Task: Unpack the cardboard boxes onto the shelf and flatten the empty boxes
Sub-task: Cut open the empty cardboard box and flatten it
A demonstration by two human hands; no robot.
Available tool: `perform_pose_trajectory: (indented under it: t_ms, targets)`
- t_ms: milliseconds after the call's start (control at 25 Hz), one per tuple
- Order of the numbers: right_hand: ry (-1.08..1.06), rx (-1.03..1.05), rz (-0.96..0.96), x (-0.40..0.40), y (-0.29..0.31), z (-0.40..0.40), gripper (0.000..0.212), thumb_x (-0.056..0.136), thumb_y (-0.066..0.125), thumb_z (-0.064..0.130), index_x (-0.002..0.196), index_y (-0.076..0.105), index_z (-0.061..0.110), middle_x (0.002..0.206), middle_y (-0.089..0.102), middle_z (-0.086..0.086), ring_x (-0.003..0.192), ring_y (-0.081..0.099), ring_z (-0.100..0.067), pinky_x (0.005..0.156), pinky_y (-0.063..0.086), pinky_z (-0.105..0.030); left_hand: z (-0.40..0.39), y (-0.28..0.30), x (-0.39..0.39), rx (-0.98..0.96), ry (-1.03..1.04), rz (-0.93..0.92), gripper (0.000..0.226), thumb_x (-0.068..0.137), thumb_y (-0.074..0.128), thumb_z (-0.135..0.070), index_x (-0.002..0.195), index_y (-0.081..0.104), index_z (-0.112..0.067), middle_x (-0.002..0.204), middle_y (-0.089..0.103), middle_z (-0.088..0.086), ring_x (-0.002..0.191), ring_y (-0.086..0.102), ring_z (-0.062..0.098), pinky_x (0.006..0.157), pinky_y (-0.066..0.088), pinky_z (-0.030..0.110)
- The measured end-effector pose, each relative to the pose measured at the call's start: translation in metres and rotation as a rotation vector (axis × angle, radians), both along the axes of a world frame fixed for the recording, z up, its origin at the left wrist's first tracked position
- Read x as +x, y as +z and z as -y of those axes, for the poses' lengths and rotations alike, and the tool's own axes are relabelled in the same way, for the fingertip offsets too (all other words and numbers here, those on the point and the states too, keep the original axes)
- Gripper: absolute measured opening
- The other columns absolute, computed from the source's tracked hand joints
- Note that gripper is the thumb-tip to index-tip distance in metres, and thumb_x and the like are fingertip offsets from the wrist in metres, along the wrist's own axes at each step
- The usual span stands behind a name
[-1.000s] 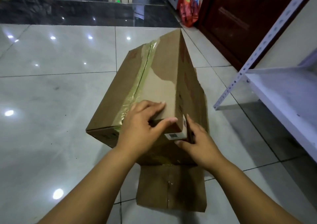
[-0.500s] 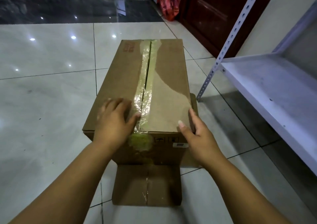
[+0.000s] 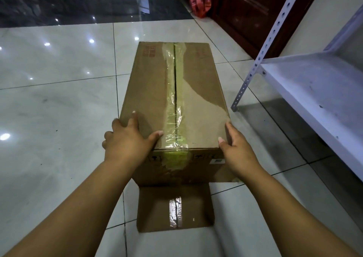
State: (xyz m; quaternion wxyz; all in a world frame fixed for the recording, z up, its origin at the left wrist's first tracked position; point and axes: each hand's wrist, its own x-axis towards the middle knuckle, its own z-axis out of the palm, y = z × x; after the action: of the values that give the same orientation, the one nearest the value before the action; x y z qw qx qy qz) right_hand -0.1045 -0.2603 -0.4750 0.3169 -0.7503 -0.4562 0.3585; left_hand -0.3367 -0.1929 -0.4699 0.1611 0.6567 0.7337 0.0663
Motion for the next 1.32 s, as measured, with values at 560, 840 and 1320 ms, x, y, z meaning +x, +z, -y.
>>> perform_pose_trajectory:
  t_ms: [560, 840, 1320]
  targets:
    - [0.016, 0.115, 0.315, 0.008, 0.018, 0.012, 0.039, 0.095, 0.057, 0.032, 0.131, 0.053, 0.018, 0.133, 0.043, 0.003, 0.108, 0.047, -0.007, 0.085, 0.041, -0.02, 0.016, 0.019, 0.016, 0.264, -0.049, 0.166, 0.048, 0.086, 0.062, -0.045, 0.123, 0.057, -0.015, 0.14, 0.04, 0.014, 0.129, 0.027, 0.036, 0.103, 0.033, 0.047]
    - [-0.008, 0.17, 0.232, 0.036, 0.064, 0.008, 0.011, 0.095, 0.056, 0.033, 0.102, 0.062, 0.028, 0.097, 0.064, 0.009, 0.091, 0.059, -0.006, 0.081, 0.055, -0.03, 0.012, 0.05, 0.074, 0.295, -0.218, 0.485, 0.025, 0.087, 0.064, -0.035, 0.107, 0.066, -0.02, 0.099, 0.065, -0.005, 0.091, 0.061, 0.011, 0.073, 0.049, 0.028]
    - [-0.105, 0.355, 0.42, 0.135, 0.214, -0.028, 0.011, 0.091, 0.062, 0.036, 0.092, 0.067, 0.026, 0.084, 0.068, 0.009, 0.076, 0.061, -0.008, 0.072, 0.053, -0.03, -0.032, 0.193, 0.194, 0.459, -0.504, 0.525, 0.015, 0.089, 0.061, -0.039, 0.09, 0.065, -0.025, 0.077, 0.063, -0.011, 0.072, 0.058, 0.002, 0.066, 0.053, 0.028]
